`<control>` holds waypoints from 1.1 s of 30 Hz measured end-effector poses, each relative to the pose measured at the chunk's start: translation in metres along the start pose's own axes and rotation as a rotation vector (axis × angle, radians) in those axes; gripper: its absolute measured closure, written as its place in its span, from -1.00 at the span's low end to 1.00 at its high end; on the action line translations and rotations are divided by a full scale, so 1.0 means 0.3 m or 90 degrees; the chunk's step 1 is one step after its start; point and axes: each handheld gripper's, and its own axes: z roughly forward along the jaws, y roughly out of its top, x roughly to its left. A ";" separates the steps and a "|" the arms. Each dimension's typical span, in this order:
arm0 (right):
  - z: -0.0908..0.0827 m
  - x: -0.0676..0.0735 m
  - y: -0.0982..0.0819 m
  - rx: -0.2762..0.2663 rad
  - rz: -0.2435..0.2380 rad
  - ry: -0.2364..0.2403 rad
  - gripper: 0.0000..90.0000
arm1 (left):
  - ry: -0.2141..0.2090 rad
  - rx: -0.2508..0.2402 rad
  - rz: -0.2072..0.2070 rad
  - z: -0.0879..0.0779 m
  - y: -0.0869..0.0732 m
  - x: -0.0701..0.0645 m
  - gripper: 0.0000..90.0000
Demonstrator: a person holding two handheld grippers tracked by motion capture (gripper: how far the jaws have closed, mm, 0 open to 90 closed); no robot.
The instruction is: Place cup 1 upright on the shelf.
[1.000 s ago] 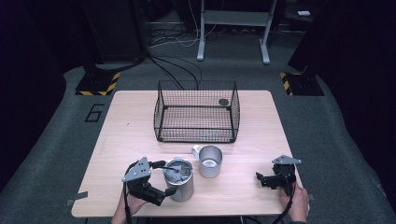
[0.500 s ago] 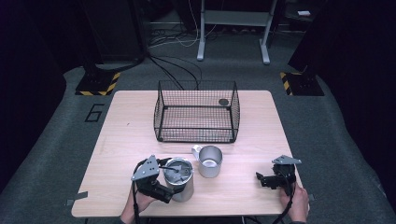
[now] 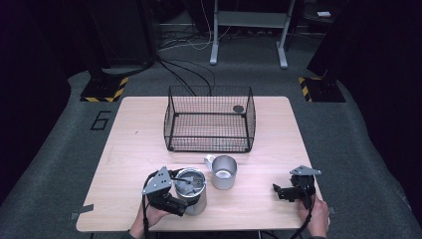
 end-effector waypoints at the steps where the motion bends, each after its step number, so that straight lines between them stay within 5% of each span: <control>1: 0.000 0.000 0.000 0.000 -0.001 0.000 -1.00 | 0.001 -0.001 0.002 0.000 0.000 -0.001 -0.93; 18: 0.002 0.001 -0.001 -0.006 0.001 -0.003 -1.00 | 0.024 -0.024 0.017 -0.028 0.007 0.002 -0.91; 33: 0.000 -0.001 0.000 0.000 0.001 0.001 -1.00 | 0.102 -0.025 0.012 -0.092 0.047 0.040 -0.91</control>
